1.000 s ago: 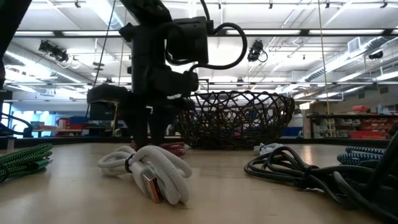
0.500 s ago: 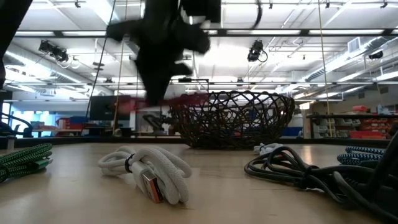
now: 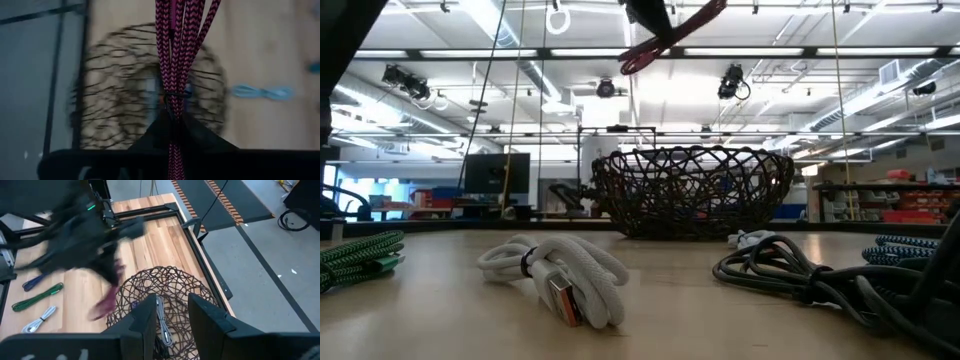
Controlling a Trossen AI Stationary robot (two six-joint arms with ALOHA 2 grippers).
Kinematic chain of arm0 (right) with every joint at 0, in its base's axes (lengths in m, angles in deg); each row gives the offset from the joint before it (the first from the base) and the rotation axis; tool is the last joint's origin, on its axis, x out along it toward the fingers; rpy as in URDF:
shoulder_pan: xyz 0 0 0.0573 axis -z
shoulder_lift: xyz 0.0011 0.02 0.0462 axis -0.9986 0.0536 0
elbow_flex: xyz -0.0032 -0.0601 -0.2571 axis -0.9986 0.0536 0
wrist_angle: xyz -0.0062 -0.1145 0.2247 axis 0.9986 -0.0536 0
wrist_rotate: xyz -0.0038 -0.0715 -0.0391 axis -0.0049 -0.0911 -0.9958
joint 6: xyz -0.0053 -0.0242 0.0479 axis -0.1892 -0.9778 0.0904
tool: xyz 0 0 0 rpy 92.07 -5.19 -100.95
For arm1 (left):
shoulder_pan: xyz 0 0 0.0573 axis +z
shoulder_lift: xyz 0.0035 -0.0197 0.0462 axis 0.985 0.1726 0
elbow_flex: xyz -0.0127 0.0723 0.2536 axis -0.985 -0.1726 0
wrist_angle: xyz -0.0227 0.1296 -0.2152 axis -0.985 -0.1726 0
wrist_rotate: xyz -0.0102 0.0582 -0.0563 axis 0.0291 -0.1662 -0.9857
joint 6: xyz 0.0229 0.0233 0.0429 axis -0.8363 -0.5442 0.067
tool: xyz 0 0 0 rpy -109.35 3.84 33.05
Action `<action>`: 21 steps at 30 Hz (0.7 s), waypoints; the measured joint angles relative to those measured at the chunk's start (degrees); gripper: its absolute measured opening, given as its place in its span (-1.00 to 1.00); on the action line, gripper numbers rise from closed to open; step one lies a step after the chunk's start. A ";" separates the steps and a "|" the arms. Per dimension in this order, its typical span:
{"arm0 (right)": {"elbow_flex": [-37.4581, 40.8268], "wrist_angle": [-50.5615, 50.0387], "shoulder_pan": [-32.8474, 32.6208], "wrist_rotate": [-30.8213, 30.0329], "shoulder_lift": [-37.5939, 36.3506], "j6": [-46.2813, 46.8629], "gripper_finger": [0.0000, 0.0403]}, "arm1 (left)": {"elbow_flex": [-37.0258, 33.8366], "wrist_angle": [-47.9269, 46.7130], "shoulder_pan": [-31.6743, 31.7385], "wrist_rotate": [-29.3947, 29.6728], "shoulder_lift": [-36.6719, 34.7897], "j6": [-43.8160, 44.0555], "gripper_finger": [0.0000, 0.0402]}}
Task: Pick and place USB-C Cables
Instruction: Put the purple charger cable into the black mesh basket
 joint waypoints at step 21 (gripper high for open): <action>0.00 0.65 -0.02 0.00 0.00 3.23 -0.42 | -0.10 1.04 7.45 -11.97 17.40 -9.40 -0.90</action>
